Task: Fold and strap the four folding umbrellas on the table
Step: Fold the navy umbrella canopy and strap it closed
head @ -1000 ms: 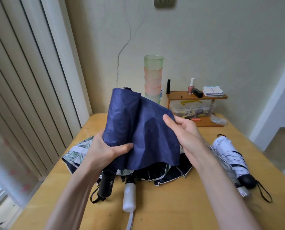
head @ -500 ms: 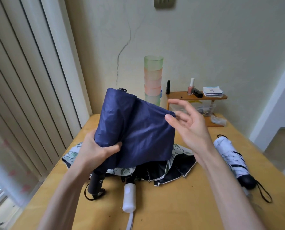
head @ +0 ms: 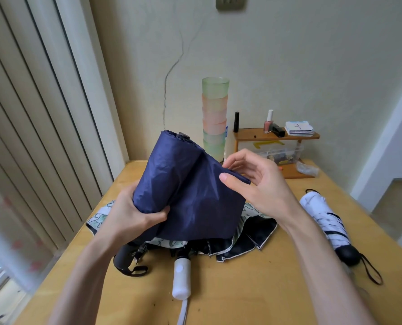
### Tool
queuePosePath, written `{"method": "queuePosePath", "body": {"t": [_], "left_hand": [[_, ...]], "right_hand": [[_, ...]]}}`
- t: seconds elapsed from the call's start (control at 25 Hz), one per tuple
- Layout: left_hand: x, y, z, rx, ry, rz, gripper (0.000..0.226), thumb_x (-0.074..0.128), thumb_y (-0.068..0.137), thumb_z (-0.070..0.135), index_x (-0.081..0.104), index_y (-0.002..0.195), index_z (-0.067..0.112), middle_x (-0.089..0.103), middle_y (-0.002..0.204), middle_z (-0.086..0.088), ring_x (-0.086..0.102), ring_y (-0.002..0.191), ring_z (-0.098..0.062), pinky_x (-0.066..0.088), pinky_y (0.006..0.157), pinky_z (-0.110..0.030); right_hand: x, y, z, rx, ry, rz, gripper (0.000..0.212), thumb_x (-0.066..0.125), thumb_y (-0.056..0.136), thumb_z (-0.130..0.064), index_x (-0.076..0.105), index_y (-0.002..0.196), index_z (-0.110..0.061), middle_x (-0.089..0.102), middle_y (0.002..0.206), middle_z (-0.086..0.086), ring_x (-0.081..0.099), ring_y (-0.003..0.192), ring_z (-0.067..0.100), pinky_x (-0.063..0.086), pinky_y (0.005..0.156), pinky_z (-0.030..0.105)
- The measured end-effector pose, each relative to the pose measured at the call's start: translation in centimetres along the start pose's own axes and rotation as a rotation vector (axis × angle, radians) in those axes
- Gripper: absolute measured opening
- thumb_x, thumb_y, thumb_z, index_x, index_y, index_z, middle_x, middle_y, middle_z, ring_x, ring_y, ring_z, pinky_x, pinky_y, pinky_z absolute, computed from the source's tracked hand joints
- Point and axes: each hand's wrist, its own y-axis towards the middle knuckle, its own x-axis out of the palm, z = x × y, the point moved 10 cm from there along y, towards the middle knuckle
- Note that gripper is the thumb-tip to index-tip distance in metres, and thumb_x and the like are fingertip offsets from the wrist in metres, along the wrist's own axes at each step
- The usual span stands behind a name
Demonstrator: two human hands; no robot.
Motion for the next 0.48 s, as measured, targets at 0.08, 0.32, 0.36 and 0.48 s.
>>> {"method": "queuePosePath", "body": {"t": [0.08,0.32,0.36,0.48], "left_hand": [[0.1,0.0,0.0,-0.002,0.000,-0.004,0.038,0.092,0.064,0.018,0.069,0.093,0.026,0.077,0.082,0.009,0.073,0.075,-0.008,0.059,0.071,-0.036],[0.1,-0.1,0.3,0.015,0.017,-0.022,0.044,0.095,0.064,0.019,0.069,0.099,0.026,0.077,0.084,0.007,0.075,0.080,-0.012,0.061,0.073,-0.035],[0.1,-0.1,0.4,0.021,0.025,-0.018,0.042,0.095,0.068,0.010,0.069,0.097,0.024,0.077,0.083,0.008,0.073,0.077,-0.009,0.060,0.071,-0.031],[0.3,0.1,0.7,0.048,0.060,0.003,0.039,0.088,0.073,-0.005,0.066,0.090,0.023,0.074,0.077,0.015,0.068,0.067,0.000,0.053,0.061,-0.017]], "right_hand": [[0.4,0.0,0.1,0.001,-0.015,-0.033,0.016,0.080,0.093,-0.009,0.074,0.100,-0.022,0.076,0.100,-0.010,0.073,0.103,0.014,0.056,0.093,0.025],[-0.3,0.2,2.0,0.092,-0.113,0.014,0.005,0.080,0.094,-0.024,0.077,0.096,-0.026,0.078,0.096,-0.011,0.073,0.096,0.007,0.058,0.090,0.036],[-0.2,0.2,2.3,0.102,-0.145,-0.006,0.005,0.079,0.094,-0.029,0.076,0.091,-0.028,0.077,0.091,-0.011,0.071,0.091,0.007,0.056,0.086,0.037],[-0.4,-0.1,3.2,0.146,-0.277,-0.036,0.022,0.075,0.094,-0.045,0.072,0.081,-0.029,0.073,0.083,-0.013,0.065,0.083,0.004,0.048,0.080,0.031]]}}
